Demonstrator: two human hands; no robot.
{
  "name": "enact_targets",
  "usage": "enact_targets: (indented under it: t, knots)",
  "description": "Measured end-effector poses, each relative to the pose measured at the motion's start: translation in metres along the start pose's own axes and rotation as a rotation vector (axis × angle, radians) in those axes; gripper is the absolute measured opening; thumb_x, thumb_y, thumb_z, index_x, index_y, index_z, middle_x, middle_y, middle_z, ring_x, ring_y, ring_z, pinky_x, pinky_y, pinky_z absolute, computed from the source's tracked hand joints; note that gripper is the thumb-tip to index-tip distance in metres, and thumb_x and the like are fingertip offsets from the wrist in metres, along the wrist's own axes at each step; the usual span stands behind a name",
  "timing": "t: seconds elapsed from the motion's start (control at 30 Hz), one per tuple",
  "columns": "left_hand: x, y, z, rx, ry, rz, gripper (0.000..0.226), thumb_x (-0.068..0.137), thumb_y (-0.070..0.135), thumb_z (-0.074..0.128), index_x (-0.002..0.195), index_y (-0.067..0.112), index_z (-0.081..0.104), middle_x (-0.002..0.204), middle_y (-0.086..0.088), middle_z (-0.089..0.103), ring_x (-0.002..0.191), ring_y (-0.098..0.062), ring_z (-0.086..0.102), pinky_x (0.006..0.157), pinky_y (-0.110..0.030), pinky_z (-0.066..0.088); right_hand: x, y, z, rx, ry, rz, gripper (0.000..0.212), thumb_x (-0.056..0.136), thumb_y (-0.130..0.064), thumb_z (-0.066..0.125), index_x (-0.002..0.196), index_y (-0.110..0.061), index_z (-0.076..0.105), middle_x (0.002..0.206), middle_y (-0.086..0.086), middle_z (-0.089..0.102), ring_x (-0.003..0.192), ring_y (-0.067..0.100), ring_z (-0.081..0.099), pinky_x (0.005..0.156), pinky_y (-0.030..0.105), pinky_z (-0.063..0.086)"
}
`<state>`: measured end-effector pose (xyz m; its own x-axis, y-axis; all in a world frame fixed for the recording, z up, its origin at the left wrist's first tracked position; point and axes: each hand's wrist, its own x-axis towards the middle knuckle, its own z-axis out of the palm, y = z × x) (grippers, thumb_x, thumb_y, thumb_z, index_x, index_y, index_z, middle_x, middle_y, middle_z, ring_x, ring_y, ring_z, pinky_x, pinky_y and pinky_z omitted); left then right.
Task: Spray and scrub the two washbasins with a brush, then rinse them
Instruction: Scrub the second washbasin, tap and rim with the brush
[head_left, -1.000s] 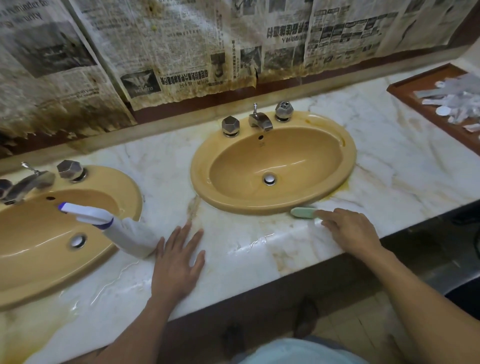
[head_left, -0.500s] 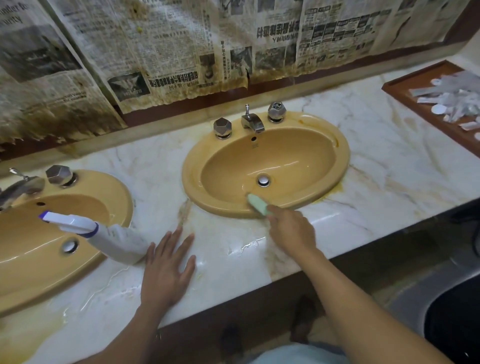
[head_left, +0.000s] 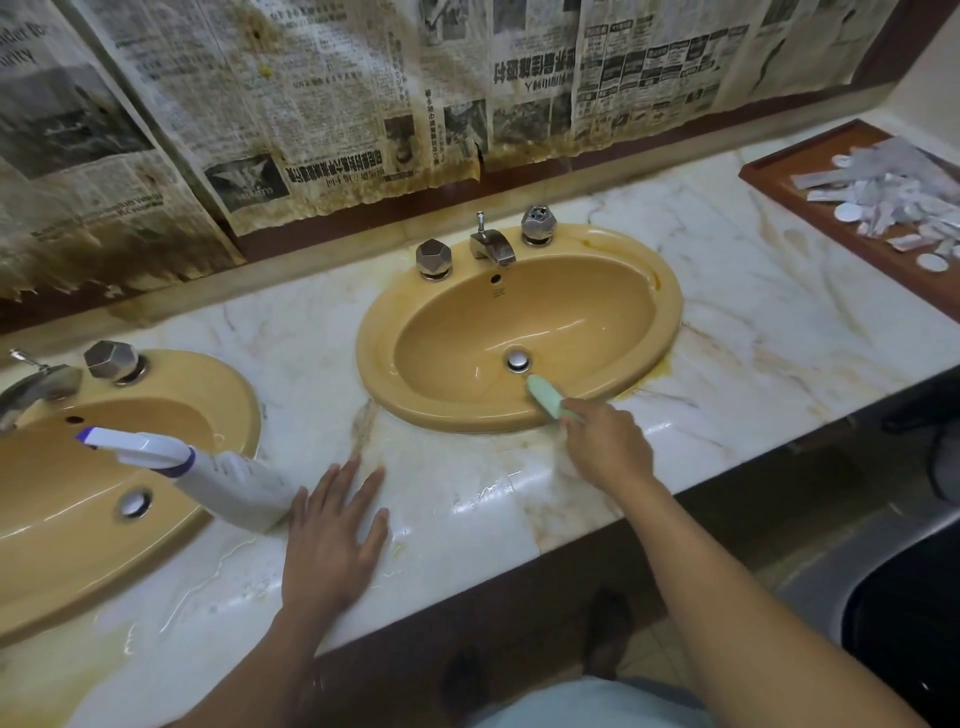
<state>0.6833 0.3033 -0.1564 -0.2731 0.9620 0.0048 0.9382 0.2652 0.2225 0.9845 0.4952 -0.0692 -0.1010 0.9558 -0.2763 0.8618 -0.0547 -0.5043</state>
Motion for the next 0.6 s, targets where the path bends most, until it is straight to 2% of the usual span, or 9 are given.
enact_targets:
  t: [0.13,0.23,0.33,0.47,0.6]
  knots:
    - [0.000,-0.001,0.001,0.007,-0.008,-0.004,0.057,0.102,0.056,0.030,0.157,0.042,0.036,0.169,0.007,0.025,0.157,-0.019,0.019,0.125,-0.055,0.018,0.015,0.035,-0.019,0.034,0.114,0.123,0.039,0.103,-0.029,0.046,0.140,-0.032,0.059,0.124,0.010,0.066,0.109,0.035,0.059,0.082,0.040,0.047]
    - [0.000,-0.001,0.001,0.021,-0.011,-0.005,0.058,0.102,0.056,0.029,0.158,0.042,0.033,0.169,0.008,0.023,0.157,-0.018,0.017,0.125,-0.054,0.017,0.004,0.021,-0.009,0.013,0.107,0.063,0.040,0.103,-0.029,0.045,0.141,-0.030,0.057,0.118,0.011,0.068,0.104,0.034,0.062,0.083,0.041,0.051]
    - [0.000,0.000,0.001,0.014,-0.007,-0.013,0.058,0.102,0.056,0.030,0.158,0.043,0.033,0.169,0.009,0.023,0.157,-0.017,0.017,0.125,-0.054,0.017,-0.017,-0.011,0.018,-0.025,0.020,-0.043,0.041,0.103,-0.027,0.044,0.143,-0.033,0.053,0.117,0.013,0.068,0.106,0.036,0.062,0.087,0.041,0.051]
    - [0.000,0.000,0.001,-0.008,-0.003,-0.011,0.058,0.102,0.055,0.031,0.158,0.042,0.035,0.169,0.009,0.023,0.157,-0.018,0.017,0.125,-0.054,0.017,-0.040,-0.054,0.046,-0.134,-0.044,-0.291,0.052,0.099,-0.017,0.044,0.146,-0.042,0.043,0.097,0.005,0.066,0.087,0.030,0.062,0.069,0.035,0.045]
    - [-0.001,-0.001,0.001,-0.009,-0.008,-0.013,0.058,0.102,0.056,0.030,0.158,0.043,0.033,0.170,0.009,0.022,0.158,-0.016,0.014,0.126,-0.053,0.016,-0.027,-0.052,0.032,-0.226,0.009,-0.174,0.048,0.096,-0.014,0.044,0.138,-0.035,0.053,0.106,0.006,0.067,0.096,0.031,0.064,0.069,0.034,0.042]
